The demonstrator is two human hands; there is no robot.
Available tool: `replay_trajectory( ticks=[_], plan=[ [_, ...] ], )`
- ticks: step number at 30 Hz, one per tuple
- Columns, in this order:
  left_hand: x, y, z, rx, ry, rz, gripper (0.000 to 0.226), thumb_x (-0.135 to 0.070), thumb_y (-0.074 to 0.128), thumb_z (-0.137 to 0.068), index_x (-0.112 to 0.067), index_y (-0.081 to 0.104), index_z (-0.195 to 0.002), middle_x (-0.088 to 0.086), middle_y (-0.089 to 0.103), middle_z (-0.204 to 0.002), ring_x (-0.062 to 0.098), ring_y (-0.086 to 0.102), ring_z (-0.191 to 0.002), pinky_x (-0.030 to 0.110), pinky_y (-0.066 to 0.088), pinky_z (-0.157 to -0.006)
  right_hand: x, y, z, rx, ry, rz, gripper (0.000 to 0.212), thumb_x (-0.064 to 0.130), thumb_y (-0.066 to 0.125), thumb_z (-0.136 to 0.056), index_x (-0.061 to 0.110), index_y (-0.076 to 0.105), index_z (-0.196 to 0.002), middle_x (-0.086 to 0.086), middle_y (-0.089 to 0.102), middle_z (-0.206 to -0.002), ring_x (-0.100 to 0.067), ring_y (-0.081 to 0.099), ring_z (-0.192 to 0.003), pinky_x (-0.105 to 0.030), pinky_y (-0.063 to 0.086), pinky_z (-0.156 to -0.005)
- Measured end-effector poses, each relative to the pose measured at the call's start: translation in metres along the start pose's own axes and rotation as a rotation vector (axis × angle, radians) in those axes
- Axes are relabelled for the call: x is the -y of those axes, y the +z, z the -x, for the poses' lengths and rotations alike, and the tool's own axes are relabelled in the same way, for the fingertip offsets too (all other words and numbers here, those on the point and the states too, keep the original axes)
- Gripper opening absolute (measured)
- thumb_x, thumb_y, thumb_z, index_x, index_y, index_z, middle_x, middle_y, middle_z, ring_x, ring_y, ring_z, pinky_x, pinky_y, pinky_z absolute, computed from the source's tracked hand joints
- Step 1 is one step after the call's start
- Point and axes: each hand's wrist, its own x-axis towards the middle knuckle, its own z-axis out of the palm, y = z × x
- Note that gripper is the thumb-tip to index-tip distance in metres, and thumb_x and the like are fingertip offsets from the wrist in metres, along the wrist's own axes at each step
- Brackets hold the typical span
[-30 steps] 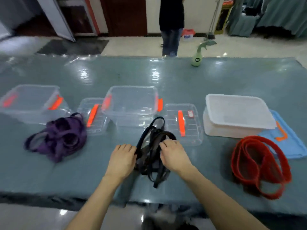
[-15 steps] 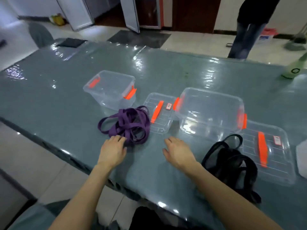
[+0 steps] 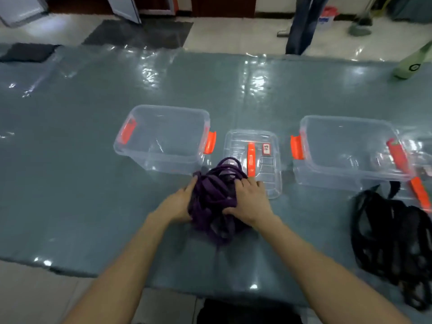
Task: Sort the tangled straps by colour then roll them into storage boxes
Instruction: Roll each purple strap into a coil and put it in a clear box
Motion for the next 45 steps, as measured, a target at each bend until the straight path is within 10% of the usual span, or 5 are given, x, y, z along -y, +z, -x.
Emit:
replay_trajectory(
  ticks=[5, 15, 27, 39, 45],
  plan=[
    [0.016, 0.011, 0.004, -0.170, 0.080, -0.048, 0.095, -0.052, 0.088, -0.075, -0.038, 0.041, -0.156, 0.003, 0.067, -0.131, 0.031, 0.068, -0.120, 0.041, 0.057, -0.092, 0.011, 0.004, 0.023, 0.008, -0.115, -0.012, 0.038, 0.044, 0.065, -0.100, 0.019, 0.065, -0.130, -0.004, 0.057, -0.129, -0.029, 0.054, -0.125, -0.041, 0.040, -0.110],
    [0.000, 0.029, 0.023, -0.465, 0.327, -0.206, 0.033, -0.034, 0.086, -0.084, -0.022, 0.075, -0.113, 0.008, 0.040, -0.174, 0.035, 0.039, -0.160, 0.055, 0.041, -0.122, 0.036, 0.010, 0.043, 0.061, -0.047, 0.005, 0.049, 0.043, 0.072, -0.092, 0.018, 0.056, -0.132, -0.003, 0.062, -0.138, -0.028, 0.053, -0.128, -0.042, 0.040, -0.113],
    [-0.002, -0.097, 0.091, -0.609, 0.330, 0.177, 0.024, 0.006, 0.071, -0.097, -0.012, 0.079, -0.112, -0.001, 0.081, -0.108, 0.018, 0.077, -0.098, 0.047, 0.062, -0.093, 0.055, -0.161, 0.012, -0.018, -0.173, -0.797, 0.024, 0.027, 0.090, -0.086, 0.020, 0.076, -0.104, 0.001, 0.077, -0.087, -0.014, 0.070, -0.075, -0.033, 0.052, -0.072],
    [0.101, -0.248, 0.144, -0.323, 0.484, 0.646, 0.044, -0.025, 0.079, -0.101, -0.036, 0.068, -0.142, -0.012, 0.072, -0.144, 0.005, 0.062, -0.140, 0.035, 0.046, -0.122, 0.254, -0.308, -0.031, -0.145, -0.446, -0.674, 0.028, 0.031, 0.074, -0.101, 0.012, 0.073, -0.080, -0.001, 0.066, -0.062, -0.005, 0.056, -0.055, -0.019, 0.045, -0.058],
    [0.189, -0.315, 0.181, -0.548, 0.591, 1.026, 0.047, -0.019, 0.056, -0.112, 0.006, 0.045, -0.150, 0.012, 0.073, -0.141, 0.031, 0.064, -0.139, 0.044, 0.050, -0.118, 0.366, -0.352, -0.058, -0.272, -0.538, -0.861, 0.030, 0.022, 0.064, -0.109, -0.007, 0.071, -0.112, -0.008, 0.068, -0.084, -0.011, 0.065, -0.070, -0.025, 0.053, -0.070]
  ],
)
